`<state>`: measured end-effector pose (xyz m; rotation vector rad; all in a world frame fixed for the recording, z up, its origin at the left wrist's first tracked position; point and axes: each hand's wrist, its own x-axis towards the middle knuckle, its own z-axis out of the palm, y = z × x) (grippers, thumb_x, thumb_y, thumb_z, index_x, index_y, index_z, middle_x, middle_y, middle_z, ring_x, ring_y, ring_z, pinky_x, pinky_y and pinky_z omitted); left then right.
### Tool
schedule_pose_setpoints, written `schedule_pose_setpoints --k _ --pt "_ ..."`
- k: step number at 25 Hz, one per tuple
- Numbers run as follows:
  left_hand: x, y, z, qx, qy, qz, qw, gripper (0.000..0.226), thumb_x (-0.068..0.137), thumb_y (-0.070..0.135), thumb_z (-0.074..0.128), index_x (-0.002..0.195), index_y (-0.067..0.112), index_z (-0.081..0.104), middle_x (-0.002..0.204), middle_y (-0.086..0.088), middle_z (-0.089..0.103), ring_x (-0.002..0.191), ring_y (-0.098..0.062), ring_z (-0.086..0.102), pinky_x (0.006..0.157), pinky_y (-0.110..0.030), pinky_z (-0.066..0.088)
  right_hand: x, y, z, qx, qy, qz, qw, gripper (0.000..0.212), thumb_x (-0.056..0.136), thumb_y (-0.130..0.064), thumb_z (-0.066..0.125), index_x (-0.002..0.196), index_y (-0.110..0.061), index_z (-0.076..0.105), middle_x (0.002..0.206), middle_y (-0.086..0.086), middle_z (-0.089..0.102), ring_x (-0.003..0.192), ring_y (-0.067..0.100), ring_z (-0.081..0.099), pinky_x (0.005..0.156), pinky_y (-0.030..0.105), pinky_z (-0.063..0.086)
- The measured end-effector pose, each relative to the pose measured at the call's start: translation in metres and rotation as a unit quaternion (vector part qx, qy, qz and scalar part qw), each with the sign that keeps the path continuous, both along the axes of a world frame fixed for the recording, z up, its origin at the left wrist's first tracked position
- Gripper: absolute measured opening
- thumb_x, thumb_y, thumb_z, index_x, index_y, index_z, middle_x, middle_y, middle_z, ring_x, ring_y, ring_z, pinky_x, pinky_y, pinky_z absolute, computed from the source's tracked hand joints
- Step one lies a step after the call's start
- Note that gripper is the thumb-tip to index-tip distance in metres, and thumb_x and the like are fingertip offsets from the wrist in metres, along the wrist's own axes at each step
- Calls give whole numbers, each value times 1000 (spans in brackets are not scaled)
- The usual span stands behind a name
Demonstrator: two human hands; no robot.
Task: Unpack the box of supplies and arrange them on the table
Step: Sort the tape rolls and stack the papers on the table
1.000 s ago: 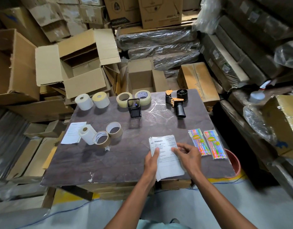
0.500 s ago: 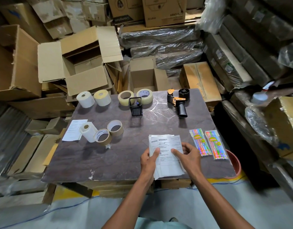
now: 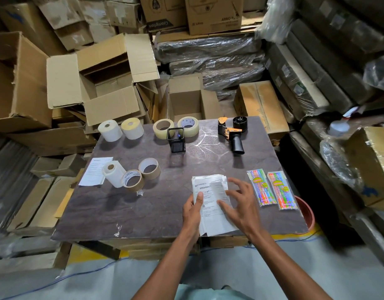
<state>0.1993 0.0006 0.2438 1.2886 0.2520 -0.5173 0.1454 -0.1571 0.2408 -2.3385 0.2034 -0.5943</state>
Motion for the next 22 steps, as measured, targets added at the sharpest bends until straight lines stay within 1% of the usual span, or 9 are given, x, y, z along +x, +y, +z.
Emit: schedule_pose_setpoints --k 2,3,6,11,15,17,19,21,22 --pt "0 0 -2 -4 1 1 1000 30 98 30 61 120 10 66 108 -16 75 98 -39 72 87 -56 58 1 0 -1 -15 -14 25 999 22 79 -25 83 92 -14 70 137 -5 58 126 15 46 97 23 47" --pt "1 0 -3 -5 -1 -1 1000 30 98 30 61 119 9 66 109 -18 74 100 -40 71 88 -57 58 2 -1 -3 -17 -17 36 999 22 78 -25 83 91 -14 68 137 -5 59 127 17 47 99 28 47" --pt "0 2 -4 -13 -8 -12 1000 30 98 29 61 120 8 66 111 -20 73 104 -44 69 90 -61 55 6 -7 -9 -5 -15 68 998 25 78 -26 81 91 -12 66 140 -4 58 129 20 47 102 34 45" --pt "-1 4 -5 -12 -13 -28 999 29 98 28 60 118 9 66 109 -18 74 101 -44 70 88 -60 57 6 -13 -9 35 5 90 995 32 77 -32 82 92 -10 63 146 -3 52 132 19 47 102 26 41" --pt "-3 5 -6 7 -18 -39 999 29 98 30 59 119 10 66 108 -17 75 99 -43 71 82 -54 60 4 -14 -7 33 16 86 996 29 74 -30 85 91 -20 63 141 -1 54 125 21 48 97 24 41" --pt "-4 4 -6 2 -11 -38 999 30 98 31 59 120 11 65 110 -17 74 99 -42 71 81 -53 61 3 -13 -6 32 29 89 995 29 75 -31 84 93 -20 65 137 0 56 124 21 48 97 25 43" --pt "-5 3 -4 -8 4 -34 999 29 99 31 58 120 12 65 110 -17 74 98 -42 71 78 -50 62 2 -16 -7 29 54 91 994 29 77 -34 84 95 -17 68 133 -3 56 124 16 46 97 18 40" --pt "-5 1 -6 -20 26 -27 999 30 101 32 54 120 12 65 111 -18 74 100 -42 71 83 -52 60 3 -16 -9 30 69 87 993 29 76 -33 84 95 -16 69 131 -5 56 121 11 47 95 10 37" --pt "-4 0 -6 -28 44 -21 998 32 103 33 50 121 10 65 113 -19 73 103 -42 70 88 -55 58 4 -16 -11 53 73 74 993 28 77 -30 84 96 -16 69 127 -5 59 116 10 52 93 8 39"
